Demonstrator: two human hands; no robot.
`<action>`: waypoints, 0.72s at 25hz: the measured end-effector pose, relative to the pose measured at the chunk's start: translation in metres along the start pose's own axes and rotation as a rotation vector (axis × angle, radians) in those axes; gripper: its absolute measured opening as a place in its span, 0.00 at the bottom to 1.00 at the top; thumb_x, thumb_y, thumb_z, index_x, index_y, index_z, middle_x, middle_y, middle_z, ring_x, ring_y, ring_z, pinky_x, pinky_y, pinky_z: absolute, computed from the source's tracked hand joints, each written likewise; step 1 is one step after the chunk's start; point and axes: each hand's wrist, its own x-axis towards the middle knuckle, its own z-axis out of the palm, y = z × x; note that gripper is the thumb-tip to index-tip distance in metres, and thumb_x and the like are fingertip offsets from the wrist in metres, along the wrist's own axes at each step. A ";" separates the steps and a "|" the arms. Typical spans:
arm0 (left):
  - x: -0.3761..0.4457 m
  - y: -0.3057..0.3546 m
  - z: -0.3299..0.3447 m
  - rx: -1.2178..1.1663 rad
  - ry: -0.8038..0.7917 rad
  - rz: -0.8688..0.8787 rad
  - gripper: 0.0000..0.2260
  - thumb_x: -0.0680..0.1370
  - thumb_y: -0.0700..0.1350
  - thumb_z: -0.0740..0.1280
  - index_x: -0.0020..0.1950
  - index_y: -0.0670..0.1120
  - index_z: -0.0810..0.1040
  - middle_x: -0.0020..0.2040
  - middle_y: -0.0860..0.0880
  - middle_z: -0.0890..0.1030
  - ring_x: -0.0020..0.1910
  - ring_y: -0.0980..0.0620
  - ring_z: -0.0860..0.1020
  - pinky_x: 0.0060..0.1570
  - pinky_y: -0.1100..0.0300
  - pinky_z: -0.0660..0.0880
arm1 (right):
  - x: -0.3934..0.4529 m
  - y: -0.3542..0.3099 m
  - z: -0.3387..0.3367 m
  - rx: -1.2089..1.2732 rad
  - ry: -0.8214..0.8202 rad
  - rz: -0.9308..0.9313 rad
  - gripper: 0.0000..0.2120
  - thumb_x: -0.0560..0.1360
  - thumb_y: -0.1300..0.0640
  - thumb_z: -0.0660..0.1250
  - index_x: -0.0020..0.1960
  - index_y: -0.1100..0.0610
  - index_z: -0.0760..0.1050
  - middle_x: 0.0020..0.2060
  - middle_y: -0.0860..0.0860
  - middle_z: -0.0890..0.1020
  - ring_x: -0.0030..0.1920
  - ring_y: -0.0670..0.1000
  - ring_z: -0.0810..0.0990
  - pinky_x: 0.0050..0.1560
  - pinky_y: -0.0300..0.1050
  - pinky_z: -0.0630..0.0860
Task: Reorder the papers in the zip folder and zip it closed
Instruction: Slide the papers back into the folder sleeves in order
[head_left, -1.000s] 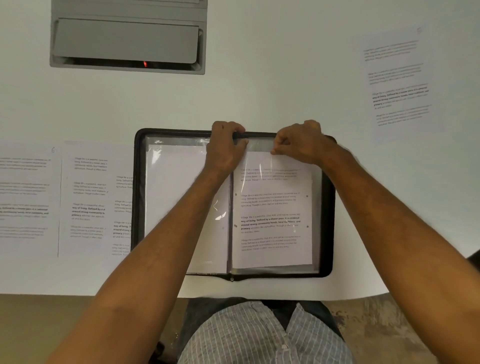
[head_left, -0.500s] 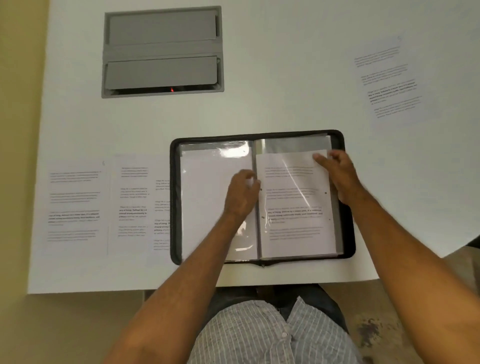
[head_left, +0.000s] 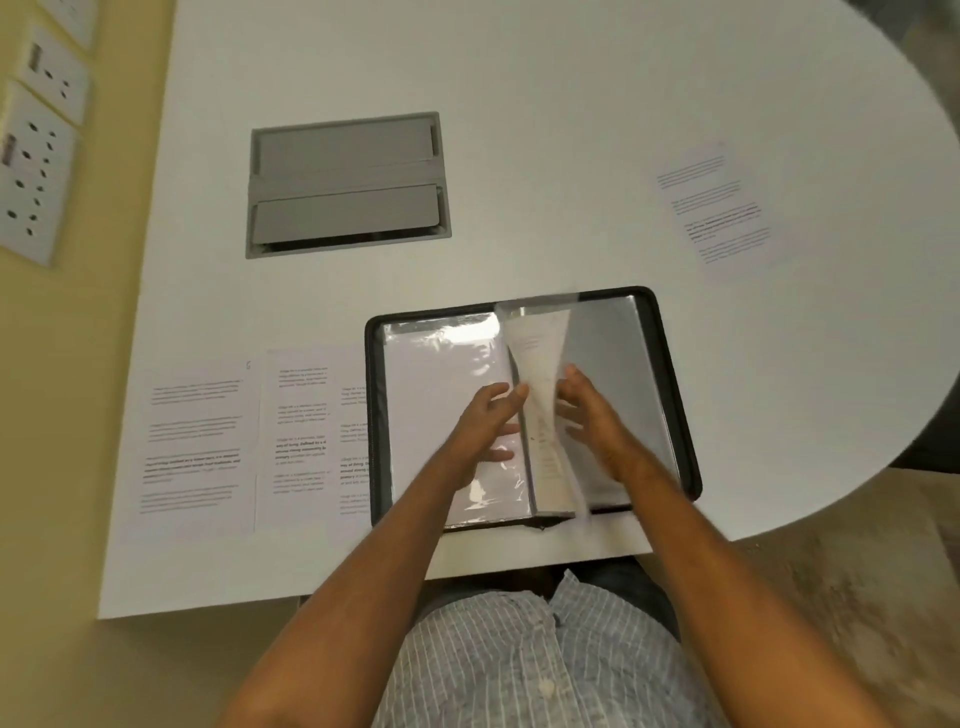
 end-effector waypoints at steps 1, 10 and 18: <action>-0.006 0.001 -0.004 -0.047 -0.001 -0.001 0.40 0.68 0.73 0.71 0.74 0.55 0.67 0.65 0.56 0.76 0.62 0.48 0.80 0.56 0.44 0.82 | -0.002 -0.005 0.015 0.016 -0.026 -0.007 0.33 0.75 0.23 0.54 0.68 0.42 0.77 0.68 0.45 0.79 0.68 0.50 0.76 0.70 0.58 0.66; -0.038 -0.015 -0.060 -0.156 0.236 0.055 0.29 0.76 0.71 0.65 0.70 0.54 0.73 0.60 0.53 0.81 0.58 0.53 0.80 0.63 0.52 0.74 | -0.002 0.014 0.115 -0.156 -0.282 0.009 0.32 0.83 0.35 0.54 0.83 0.49 0.59 0.81 0.47 0.62 0.79 0.48 0.62 0.80 0.48 0.57; -0.010 -0.052 -0.107 0.293 0.676 -0.109 0.09 0.83 0.44 0.64 0.51 0.41 0.82 0.52 0.40 0.82 0.53 0.38 0.80 0.55 0.47 0.79 | 0.015 0.057 0.086 -0.515 -0.078 -0.074 0.24 0.84 0.51 0.64 0.78 0.51 0.66 0.80 0.49 0.63 0.79 0.51 0.62 0.75 0.41 0.58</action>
